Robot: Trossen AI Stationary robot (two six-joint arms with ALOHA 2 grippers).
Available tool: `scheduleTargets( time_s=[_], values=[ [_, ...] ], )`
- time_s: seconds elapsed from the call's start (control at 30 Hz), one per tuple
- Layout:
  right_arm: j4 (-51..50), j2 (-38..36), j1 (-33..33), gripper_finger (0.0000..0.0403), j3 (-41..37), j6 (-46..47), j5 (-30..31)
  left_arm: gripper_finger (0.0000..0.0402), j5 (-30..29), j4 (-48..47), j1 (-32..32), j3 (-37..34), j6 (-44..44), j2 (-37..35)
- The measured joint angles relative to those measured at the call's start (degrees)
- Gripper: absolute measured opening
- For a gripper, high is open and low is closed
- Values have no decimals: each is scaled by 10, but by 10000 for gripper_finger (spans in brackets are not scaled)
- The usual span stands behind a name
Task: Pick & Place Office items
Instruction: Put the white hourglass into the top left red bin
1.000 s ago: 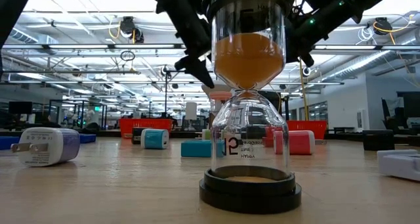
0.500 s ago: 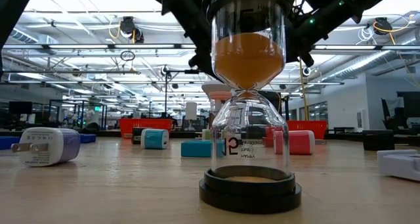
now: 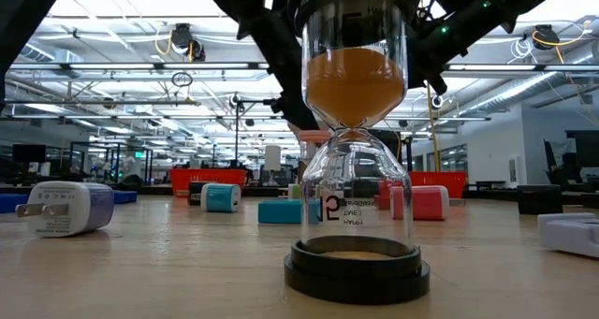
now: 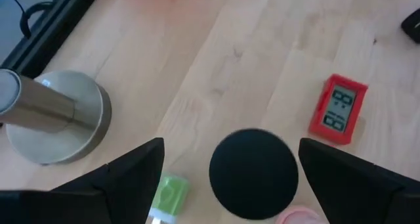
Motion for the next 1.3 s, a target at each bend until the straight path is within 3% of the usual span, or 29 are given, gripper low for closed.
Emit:
scheduleTargets(
  time_s=[0.37,0.83,1.03,1.3],
  values=[
    [4,0,0,1,0,-2,0,350,3,2,2,0,-2,16],
    [4,0,0,1,0,-4,0,215,4,-31,3,0,-5,14],
    [5,0,0,1,0,-5,0,215,5,-60,23,-1,-1,-47],
    [9,0,0,1,0,-1,3,215,5,-198,92,0,-22,-195]
  ],
)
